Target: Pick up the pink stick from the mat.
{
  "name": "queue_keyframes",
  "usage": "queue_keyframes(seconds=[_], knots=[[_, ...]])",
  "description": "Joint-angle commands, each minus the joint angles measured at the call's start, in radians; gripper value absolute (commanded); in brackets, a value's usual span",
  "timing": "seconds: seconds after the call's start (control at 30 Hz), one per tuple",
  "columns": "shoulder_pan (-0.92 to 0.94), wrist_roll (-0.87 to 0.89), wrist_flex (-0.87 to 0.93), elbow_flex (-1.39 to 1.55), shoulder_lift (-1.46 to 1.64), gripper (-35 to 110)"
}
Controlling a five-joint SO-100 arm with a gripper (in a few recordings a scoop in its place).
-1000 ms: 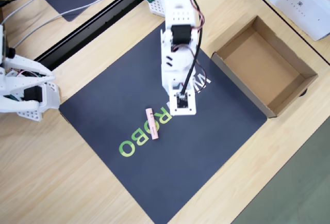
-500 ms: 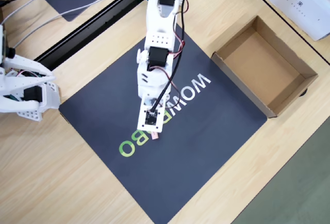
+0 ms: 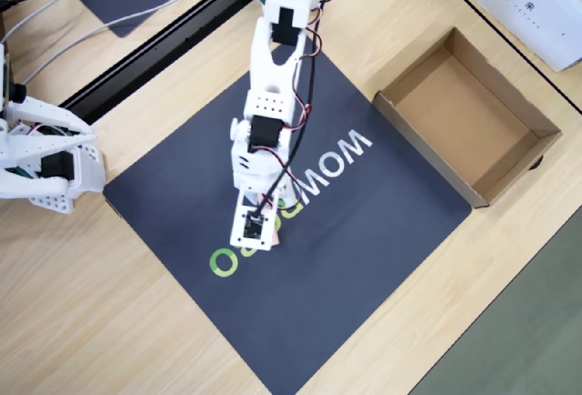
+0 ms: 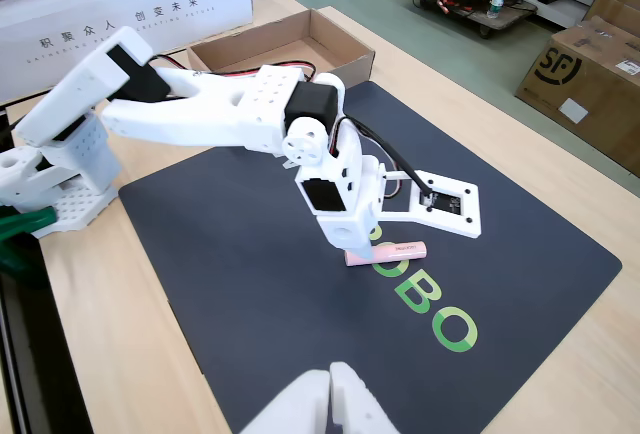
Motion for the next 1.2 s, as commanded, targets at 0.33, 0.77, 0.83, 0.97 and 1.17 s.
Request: queue_keyframes(seconds=[0.33, 0.77, 0.83, 0.97, 1.17], knots=[[0.017, 0.008, -0.114, -0.163, -0.153, 16], [0.014, 0.018, -0.112, -0.164, -0.15, 1], [0.012, 0.023, -0.107, -0.164, -0.144, 1], [0.002, 0.032, -0.107, -0.164, -0.104, 1], [-0.046, 0.055, -0.092, -0.16, 0.034, 1]])
